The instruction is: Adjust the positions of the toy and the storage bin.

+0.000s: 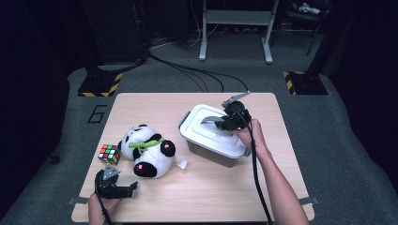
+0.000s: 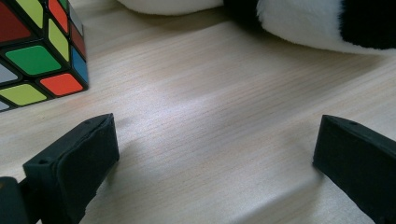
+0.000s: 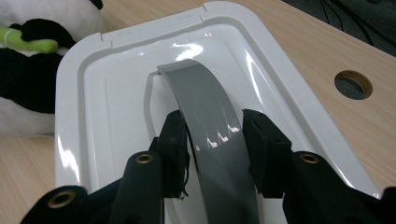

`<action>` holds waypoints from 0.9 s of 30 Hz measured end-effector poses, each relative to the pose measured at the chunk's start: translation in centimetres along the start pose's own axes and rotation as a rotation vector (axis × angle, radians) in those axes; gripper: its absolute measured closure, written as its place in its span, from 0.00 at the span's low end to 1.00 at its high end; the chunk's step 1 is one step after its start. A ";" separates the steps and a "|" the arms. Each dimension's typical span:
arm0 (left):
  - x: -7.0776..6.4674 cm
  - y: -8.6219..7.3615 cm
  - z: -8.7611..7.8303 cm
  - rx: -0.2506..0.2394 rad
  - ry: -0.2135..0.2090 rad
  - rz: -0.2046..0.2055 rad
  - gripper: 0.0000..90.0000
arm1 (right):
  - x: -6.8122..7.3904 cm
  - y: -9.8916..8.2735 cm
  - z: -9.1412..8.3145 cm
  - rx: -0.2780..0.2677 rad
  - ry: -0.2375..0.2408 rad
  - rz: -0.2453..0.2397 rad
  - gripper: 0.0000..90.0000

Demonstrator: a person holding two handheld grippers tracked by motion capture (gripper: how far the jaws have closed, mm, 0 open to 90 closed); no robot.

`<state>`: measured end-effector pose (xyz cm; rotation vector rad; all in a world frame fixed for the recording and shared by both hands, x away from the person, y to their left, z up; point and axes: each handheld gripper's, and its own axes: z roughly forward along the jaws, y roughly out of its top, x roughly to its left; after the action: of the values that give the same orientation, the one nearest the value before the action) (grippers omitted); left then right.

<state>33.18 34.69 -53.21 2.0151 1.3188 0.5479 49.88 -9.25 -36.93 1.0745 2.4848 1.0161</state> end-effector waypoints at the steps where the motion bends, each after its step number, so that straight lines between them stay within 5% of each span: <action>1: 0.0 0.0 0.0 0.000 0.000 0.000 0.00 | 0.2 0.1 0.1 -0.001 -0.008 0.010 0.68; 17: 0.0 0.0 0.0 -0.002 0.002 0.003 0.00 | 2.9 0.8 0.9 -0.001 -0.092 0.116 0.71; 27: 0.0 0.0 0.0 -0.004 -0.002 0.006 0.00 | 2.9 1.0 1.0 -0.004 -0.076 0.070 0.69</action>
<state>33.22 34.68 -53.23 2.0160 1.3098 0.5510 48.92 -6.17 -36.86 1.1843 2.3997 0.9794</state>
